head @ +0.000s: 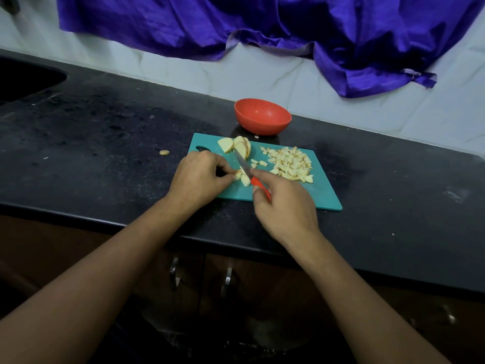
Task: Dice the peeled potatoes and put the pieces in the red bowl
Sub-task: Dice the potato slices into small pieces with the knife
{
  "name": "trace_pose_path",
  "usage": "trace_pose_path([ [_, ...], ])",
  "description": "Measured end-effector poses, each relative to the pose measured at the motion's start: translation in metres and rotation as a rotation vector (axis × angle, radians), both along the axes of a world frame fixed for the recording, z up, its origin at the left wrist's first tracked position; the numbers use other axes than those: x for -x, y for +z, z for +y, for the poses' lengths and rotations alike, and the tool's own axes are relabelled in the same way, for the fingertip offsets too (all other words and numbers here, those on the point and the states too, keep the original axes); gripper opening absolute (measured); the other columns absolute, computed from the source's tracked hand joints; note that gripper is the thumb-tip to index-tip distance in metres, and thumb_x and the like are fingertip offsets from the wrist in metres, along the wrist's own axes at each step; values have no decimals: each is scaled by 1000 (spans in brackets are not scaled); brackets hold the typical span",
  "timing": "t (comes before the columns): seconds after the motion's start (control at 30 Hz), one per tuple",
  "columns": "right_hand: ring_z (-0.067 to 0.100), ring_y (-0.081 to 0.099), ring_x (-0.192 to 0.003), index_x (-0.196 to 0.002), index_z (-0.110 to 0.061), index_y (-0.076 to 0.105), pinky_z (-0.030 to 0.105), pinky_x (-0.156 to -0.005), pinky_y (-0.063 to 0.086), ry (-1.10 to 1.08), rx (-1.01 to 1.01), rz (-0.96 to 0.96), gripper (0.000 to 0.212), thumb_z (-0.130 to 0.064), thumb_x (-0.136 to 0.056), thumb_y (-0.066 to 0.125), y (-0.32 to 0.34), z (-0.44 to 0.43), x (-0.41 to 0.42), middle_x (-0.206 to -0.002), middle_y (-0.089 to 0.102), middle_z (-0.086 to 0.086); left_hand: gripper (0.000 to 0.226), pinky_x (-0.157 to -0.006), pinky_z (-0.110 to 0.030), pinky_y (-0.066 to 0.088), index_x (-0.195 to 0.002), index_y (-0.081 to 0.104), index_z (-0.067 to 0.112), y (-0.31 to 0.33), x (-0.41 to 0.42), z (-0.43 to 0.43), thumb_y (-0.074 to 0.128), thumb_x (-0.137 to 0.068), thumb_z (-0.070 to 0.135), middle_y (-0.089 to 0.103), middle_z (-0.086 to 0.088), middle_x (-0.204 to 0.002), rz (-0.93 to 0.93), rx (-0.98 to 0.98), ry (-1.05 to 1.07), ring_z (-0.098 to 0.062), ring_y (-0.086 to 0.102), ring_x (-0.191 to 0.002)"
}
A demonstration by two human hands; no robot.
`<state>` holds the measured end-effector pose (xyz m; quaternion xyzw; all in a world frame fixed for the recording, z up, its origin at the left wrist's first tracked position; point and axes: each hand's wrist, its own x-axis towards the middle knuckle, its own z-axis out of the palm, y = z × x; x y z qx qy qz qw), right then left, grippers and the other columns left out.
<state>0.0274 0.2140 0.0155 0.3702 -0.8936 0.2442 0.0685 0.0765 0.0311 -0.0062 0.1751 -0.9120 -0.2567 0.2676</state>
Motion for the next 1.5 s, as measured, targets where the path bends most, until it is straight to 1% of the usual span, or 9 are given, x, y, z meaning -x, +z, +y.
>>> trace_pose_path([
  [0.1, 9, 56, -72, -146, -40, 52, 31, -62, 44, -6, -50, 25, 44, -34, -102, 50, 3, -13, -3, -86, 67, -9, 8, -87, -33, 57, -93, 82, 28, 0, -1, 0, 80, -86, 32, 77, 16, -88, 5, 1, 3, -2, 68, -86],
  [0.3, 17, 63, -92, -147, -40, 50, 32, -68, 41, -27, -167, 85, 45, -35, -102, 46, 6, -26, -6, -101, 70, -4, 6, -86, -28, 55, -92, 81, 28, 1, -1, 1, 79, -86, 29, 76, 16, -89, -7, 9, 10, -3, 68, -86],
  [0.53, 16, 52, -79, -154, -35, 39, 35, -66, 41, -21, -247, 123, 50, -32, -105, 43, 4, -25, -11, -83, 52, -4, 4, -83, -25, 54, -89, 81, 27, 3, -2, 2, 79, -86, 27, 75, 17, -86, -11, 1, 12, -1, 67, -82],
  [0.8, 17, 62, -88, -154, -34, 40, 37, -72, 52, 26, -250, 120, 50, -33, -105, 44, -2, -6, -18, -99, 67, -2, 3, -80, -23, 51, -87, 81, 26, 4, -2, 2, 78, -86, 27, 74, 19, -85, 3, 6, 16, 1, 62, -78],
  [0.9, 11, 57, -82, -151, -37, 46, 31, -69, 48, 41, -231, 60, 47, -34, -104, 47, 4, -1, -13, -96, 65, -6, 3, -83, -28, 55, -88, 81, 27, 3, -1, 2, 78, -86, 27, 75, 20, -86, 7, 5, 8, -1, 65, -82],
  [1.03, 7, 50, -69, -146, -41, 51, 30, -60, 38, -10, -71, -27, 44, -35, -102, 50, 11, 3, -3, -88, 65, -10, 4, -83, -29, 56, -88, 81, 27, 2, -2, 1, 78, -86, 26, 75, 18, -85, 5, -21, 16, -1, 66, -82],
  [1.23, 14, 62, -88, -148, -39, 48, 41, -76, 56, -14, -114, 54, 46, -36, -103, 47, 8, -17, -14, -99, 69, -5, 2, -85, -30, 56, -86, 80, 27, 2, -3, 1, 79, -86, 27, 75, 16, -84, 6, -40, 14, -2, 68, -82],
  [1.4, 18, 62, -95, -143, -36, 52, 38, -77, 54, -14, -173, 74, 40, -36, -103, 47, 7, -30, -14, -103, 68, -3, 2, -82, -28, 56, -86, 79, 27, 3, -2, 2, 78, -86, 25, 75, 14, -83, -15, -8, 18, -4, 67, -79],
  [1.5, 18, 62, -92, -143, -34, 51, 35, -71, 46, -14, -203, 107, 40, -34, -103, 46, 7, -32, -15, -97, 65, -3, 4, -81, -29, 57, -84, 79, 26, 2, -1, 1, 76, -86, 24, 74, 13, -81, -15, 4, 20, -4, 67, -77],
])
